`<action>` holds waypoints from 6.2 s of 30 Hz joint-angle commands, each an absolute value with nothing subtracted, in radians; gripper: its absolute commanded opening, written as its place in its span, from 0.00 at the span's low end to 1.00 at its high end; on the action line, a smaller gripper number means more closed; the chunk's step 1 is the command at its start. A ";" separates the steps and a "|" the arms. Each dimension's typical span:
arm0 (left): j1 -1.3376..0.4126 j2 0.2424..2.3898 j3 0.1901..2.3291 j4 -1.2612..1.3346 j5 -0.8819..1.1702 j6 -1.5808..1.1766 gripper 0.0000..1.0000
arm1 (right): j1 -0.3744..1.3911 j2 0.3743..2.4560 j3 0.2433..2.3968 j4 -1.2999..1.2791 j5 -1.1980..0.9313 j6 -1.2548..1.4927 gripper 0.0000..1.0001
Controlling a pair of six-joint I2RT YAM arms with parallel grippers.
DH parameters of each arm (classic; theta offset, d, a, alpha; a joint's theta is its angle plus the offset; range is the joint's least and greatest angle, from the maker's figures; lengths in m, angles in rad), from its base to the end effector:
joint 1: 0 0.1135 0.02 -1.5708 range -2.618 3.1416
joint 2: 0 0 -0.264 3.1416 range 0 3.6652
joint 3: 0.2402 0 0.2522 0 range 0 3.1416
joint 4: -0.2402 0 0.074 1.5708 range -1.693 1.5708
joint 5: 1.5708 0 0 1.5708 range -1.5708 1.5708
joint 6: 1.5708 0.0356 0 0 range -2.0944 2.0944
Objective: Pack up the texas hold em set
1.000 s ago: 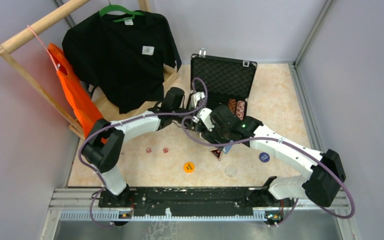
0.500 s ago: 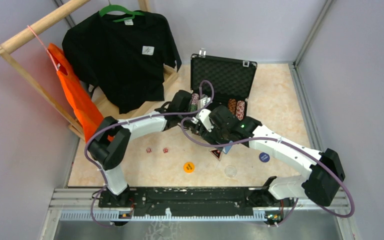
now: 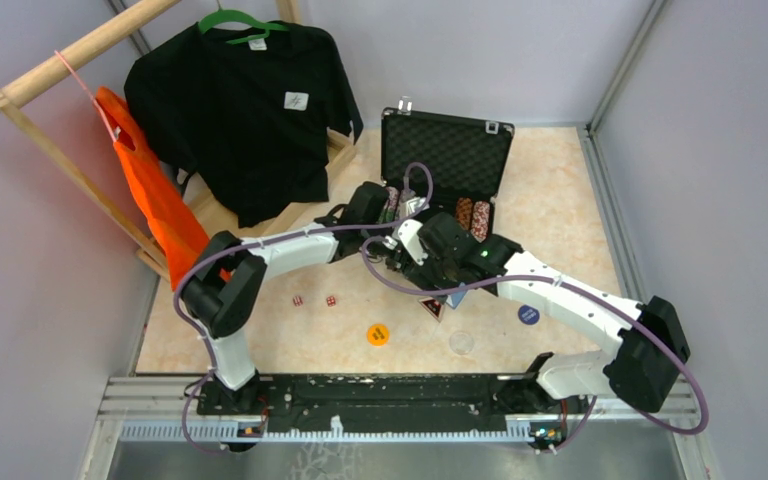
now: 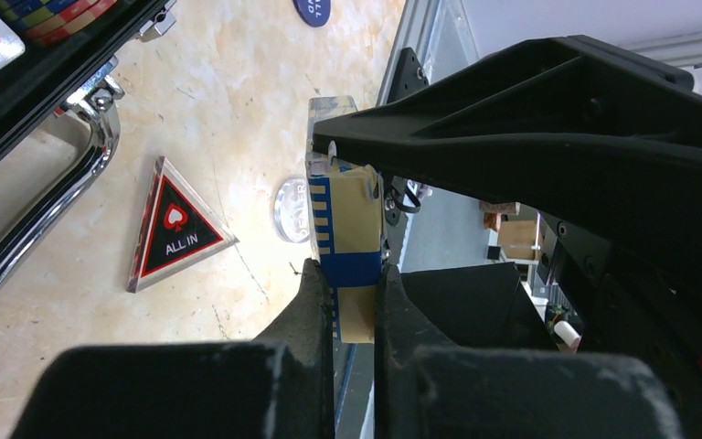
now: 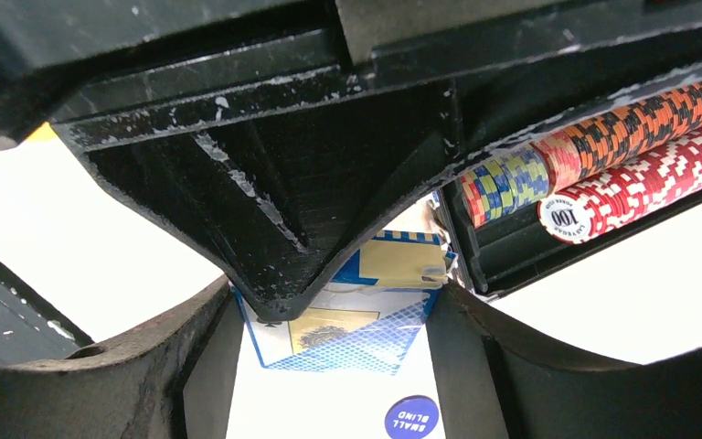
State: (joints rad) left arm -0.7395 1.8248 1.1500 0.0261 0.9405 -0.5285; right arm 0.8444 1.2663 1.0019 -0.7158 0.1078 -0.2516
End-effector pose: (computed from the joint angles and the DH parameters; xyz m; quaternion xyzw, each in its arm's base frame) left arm 0.2693 -0.2846 0.2055 0.2845 0.7727 -0.5619 0.0791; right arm 0.1715 0.1873 0.2684 -0.4843 0.8236 0.0356 0.2930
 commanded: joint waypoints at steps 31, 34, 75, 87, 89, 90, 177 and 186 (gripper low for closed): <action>-0.494 2.204 1.856 -0.255 0.754 -0.377 0.00 | 0.721 0.843 0.804 -0.271 0.387 -0.184 0.92; -0.497 2.218 1.866 -0.265 0.733 -0.382 0.00 | 0.705 0.793 0.790 -0.248 0.412 -0.180 0.92; -0.536 2.249 1.774 -0.300 0.674 -0.474 0.00 | 0.699 0.716 0.733 -0.262 0.435 -0.140 0.91; -0.537 2.297 1.805 -0.292 0.712 -0.492 0.32 | 0.698 0.714 0.719 -0.262 0.438 -0.138 0.91; -0.537 2.310 1.825 -0.294 0.716 -0.492 0.45 | 0.698 0.716 0.715 -0.257 0.440 -0.139 0.90; -0.537 2.316 1.838 -0.296 0.716 -0.494 0.50 | 0.698 0.717 0.714 -0.255 0.440 -0.138 0.90; -0.586 1.730 1.308 0.249 0.128 -0.361 0.60 | 0.696 0.852 0.730 -0.254 0.406 0.145 0.65; -0.611 1.576 1.122 -0.019 -0.402 -0.340 0.95 | 0.755 1.180 0.887 -0.412 0.590 0.223 0.69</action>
State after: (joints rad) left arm -0.6327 1.6192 1.2247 0.1192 -0.1257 -0.2684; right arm 0.7345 1.0386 0.7612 -0.3550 0.4923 0.1650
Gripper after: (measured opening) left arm 0.933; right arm 0.640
